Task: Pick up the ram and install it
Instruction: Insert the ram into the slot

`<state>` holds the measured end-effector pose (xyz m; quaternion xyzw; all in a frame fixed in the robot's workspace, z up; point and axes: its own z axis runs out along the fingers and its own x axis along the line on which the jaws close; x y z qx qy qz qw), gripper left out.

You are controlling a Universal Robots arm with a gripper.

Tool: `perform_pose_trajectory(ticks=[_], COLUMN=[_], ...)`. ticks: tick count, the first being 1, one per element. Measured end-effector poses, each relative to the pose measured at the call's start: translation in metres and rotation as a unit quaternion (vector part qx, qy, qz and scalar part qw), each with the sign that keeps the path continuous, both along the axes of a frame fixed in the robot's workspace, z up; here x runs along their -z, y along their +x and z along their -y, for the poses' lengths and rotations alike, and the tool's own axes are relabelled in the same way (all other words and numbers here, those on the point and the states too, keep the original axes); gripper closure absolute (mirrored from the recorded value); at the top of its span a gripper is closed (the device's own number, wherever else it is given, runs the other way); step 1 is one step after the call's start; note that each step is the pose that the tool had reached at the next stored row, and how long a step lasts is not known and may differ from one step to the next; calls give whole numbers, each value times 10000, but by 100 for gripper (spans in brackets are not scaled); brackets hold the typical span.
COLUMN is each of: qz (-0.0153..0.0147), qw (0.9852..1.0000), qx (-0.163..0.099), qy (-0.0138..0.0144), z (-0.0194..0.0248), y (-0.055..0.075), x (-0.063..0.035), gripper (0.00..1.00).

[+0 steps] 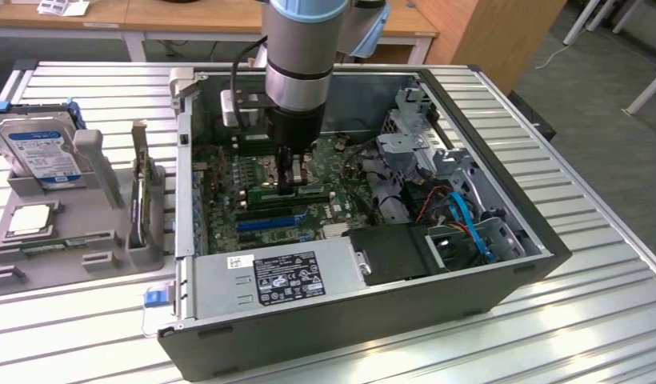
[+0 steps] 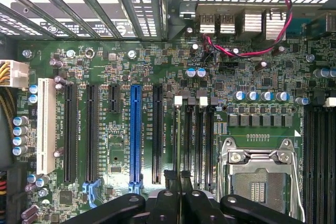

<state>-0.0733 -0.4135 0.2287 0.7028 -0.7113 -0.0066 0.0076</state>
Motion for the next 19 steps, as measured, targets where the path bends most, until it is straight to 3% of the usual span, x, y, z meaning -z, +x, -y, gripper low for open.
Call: perform_pose_trajectory(ticks=[19], qz=[0], qw=[10000], qx=[-38], qy=[0], z=[-5], y=[0], x=[21], gripper=[88])
